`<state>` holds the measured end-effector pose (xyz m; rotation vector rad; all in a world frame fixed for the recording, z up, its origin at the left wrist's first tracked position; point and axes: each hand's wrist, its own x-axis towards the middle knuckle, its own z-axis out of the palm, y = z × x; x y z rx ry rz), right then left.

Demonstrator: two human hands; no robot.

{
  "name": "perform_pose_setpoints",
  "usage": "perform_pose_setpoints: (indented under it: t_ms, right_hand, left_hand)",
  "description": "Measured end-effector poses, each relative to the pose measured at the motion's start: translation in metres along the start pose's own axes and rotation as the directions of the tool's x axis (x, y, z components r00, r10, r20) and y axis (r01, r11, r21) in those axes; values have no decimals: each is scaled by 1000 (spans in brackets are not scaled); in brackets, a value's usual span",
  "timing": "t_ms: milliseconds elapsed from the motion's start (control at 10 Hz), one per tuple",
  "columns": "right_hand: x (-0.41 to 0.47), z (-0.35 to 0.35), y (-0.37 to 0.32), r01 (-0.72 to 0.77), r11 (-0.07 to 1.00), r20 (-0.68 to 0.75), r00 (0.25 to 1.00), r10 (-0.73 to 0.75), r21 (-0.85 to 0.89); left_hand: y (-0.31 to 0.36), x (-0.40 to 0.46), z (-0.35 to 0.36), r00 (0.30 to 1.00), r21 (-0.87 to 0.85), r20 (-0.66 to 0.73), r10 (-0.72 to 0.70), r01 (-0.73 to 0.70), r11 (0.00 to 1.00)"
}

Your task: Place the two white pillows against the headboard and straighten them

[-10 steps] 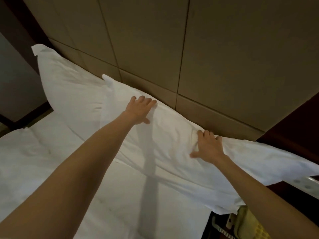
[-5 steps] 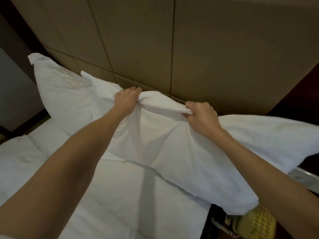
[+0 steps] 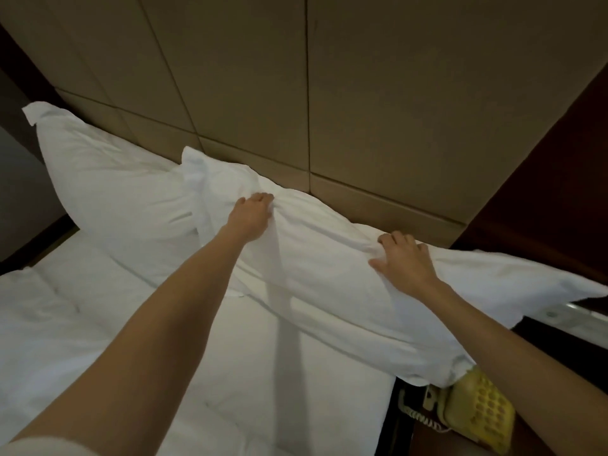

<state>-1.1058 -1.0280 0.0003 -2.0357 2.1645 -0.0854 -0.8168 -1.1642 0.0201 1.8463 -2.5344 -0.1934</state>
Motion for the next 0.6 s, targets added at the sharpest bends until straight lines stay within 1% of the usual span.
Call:
perform_pose_setpoints:
  t_ms: [100, 200, 300, 400, 500, 600]
  right_hand:
    - [-1, -3, -2, 61, 996, -66, 996, -65, -68]
    - [0, -8, -4, 79, 996, -110, 990, -84, -47]
    - [3, -15, -7, 73, 997, -74, 995, -70, 39]
    - [0, -26, -11, 51, 993, -56, 997, -46, 104]
    - [-8, -32, -14, 11, 971, -70, 998, 6, 238]
    - [-25, -44, -22, 13, 925, -117, 993, 34, 379]
  left_hand:
    - [-2, -8, 0, 982, -56, -187, -11, 0, 998]
    - [-1, -26, 3, 956, -117, -280, -86, 55, 992]
    - [-2, -42, -1, 966, -230, -212, -150, 100, 968]
    - [-4, -63, -15, 964, -366, -108, -243, 188, 911]
    - [-8, -88, -29, 963, -448, -3, -270, 240, 861]
    - [-8, -125, -43, 958, -536, -21, -284, 230, 812]
